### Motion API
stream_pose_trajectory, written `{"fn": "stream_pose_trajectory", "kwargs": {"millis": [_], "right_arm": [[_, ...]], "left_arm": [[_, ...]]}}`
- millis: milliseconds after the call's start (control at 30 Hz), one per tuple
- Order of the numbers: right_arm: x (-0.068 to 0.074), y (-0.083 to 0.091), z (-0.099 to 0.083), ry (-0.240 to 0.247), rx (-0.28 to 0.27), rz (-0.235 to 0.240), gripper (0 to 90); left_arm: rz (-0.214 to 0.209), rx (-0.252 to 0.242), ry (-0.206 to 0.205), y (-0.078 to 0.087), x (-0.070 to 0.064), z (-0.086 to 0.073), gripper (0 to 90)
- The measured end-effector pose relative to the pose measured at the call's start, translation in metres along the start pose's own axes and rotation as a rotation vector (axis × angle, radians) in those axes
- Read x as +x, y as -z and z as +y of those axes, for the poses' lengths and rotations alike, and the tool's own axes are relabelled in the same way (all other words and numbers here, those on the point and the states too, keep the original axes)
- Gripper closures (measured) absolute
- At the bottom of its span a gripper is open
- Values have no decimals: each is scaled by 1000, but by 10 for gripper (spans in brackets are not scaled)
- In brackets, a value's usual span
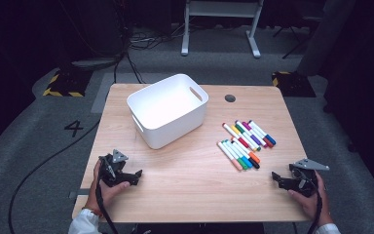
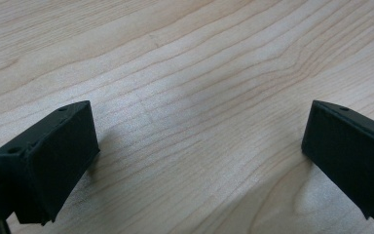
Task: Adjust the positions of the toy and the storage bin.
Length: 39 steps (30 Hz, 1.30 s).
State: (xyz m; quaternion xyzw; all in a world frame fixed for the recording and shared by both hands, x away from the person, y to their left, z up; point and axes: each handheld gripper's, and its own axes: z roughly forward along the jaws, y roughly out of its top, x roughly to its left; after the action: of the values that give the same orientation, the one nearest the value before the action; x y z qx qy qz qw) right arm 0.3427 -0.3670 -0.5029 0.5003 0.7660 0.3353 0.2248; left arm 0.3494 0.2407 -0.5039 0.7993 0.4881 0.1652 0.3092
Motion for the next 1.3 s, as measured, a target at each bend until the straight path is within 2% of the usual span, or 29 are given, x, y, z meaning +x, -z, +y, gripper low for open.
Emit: {"fn": "stream_pose_trajectory", "kwargs": {"millis": [400,467,567,600,667,733,833,867,933,1000,1067,1200,1300], "right_arm": [[-1,0,0,11,1,12,169],[-4,1,1,27,19,29,171],[-7,2,4,27,31,18,201],[-8,2,6,28,7,17,202],[-9,3,8,26,-6,15,204],[-13,7,20,30,-47,24,236],[-14,6,29,35,-71,22,254],[-15,4,40,56,-85,8,297],[-17,2,46,66,-95,4,318],[-23,-5,65,61,-124,-2,361],[-24,-7,69,53,-131,4,373],[-35,-27,90,58,-96,-25,461],[-38,-35,95,53,-99,-36,496]], "left_arm": [[-8,-5,-3,1,-2,-1,1],[-8,-4,-3,1,-2,-1,1],[-9,-4,-3,1,-2,-1,1],[-10,-4,-4,1,-2,-1,1],[-10,-4,-7,0,-2,-1,1],[-8,-2,-7,1,-2,-1,2],[-8,3,-15,1,-2,-1,4],[-6,3,-15,1,-2,-1,4],[-7,3,-16,1,-2,-1,4],[-8,3,-16,1,-2,-1,4],[-8,3,-17,1,-2,-1,4],[-8,6,-21,1,-2,-1,4],[-8,-6,-13,1,-3,-1,4]]}}
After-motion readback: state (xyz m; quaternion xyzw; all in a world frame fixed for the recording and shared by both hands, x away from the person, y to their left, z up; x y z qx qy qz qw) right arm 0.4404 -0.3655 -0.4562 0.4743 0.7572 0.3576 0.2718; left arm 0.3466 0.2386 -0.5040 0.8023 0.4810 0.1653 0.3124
